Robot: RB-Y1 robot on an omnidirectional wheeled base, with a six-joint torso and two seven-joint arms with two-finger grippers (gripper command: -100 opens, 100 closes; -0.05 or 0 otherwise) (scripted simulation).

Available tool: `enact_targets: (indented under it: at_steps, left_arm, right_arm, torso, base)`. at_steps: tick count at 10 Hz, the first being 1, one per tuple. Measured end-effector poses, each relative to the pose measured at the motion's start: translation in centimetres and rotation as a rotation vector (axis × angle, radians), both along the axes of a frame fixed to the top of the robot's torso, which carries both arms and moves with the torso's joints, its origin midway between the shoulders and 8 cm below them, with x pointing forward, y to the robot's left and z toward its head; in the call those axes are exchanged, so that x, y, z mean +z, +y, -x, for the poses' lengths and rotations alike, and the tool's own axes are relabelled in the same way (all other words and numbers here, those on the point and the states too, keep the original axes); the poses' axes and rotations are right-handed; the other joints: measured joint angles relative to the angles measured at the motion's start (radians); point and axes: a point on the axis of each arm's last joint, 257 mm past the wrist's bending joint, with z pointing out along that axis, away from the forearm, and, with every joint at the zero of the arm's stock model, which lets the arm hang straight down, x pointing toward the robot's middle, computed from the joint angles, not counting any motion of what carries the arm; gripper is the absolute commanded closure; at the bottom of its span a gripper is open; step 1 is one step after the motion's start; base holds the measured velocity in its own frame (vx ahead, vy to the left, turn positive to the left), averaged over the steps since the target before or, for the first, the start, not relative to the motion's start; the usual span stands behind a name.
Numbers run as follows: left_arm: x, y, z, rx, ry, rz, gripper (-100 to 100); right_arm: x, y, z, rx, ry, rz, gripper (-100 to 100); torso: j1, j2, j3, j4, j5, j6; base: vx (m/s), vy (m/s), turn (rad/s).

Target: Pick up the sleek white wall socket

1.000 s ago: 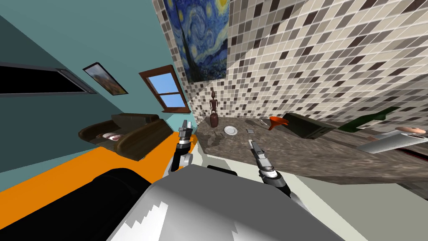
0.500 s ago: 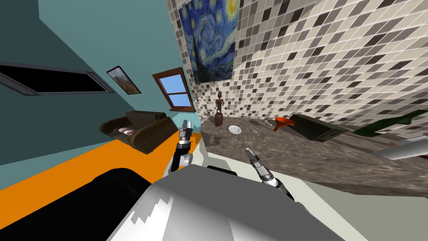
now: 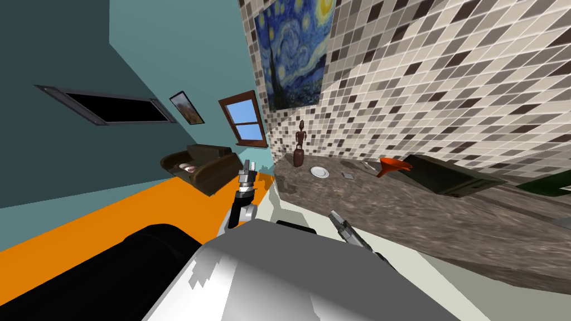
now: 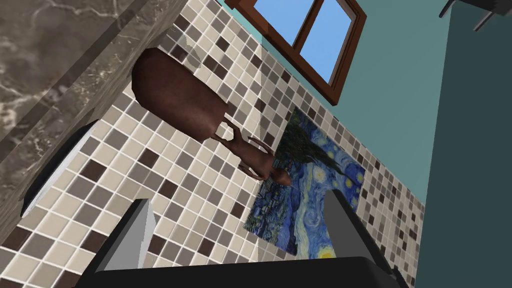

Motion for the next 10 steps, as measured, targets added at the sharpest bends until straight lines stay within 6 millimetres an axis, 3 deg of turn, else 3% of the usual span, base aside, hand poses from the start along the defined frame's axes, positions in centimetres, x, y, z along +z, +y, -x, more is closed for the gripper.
enact_targets:
  at_steps: [4,10]
  left_arm:
    - [0.0,0.0,0.0,0.0,0.0,0.0,0]
    - [0.0,0.0,0.0,0.0,0.0,0.0,0]
  right_arm:
    - [-4.6,-2.0,2.4,0.037,0.097,0.119,-100]
    - [-11.2,-7.9,8.3,0.129,0.272,0.346,-100]
  torso:
    - [-0.003,-0.004,-0.002,-0.001,-0.001,0.001]
    - [-0.003,-0.002,-0.001,0.0,-0.001,0.001]
  base:
    - [-0.029,0.025,0.13]
    - [-0.034,0.021,0.138]
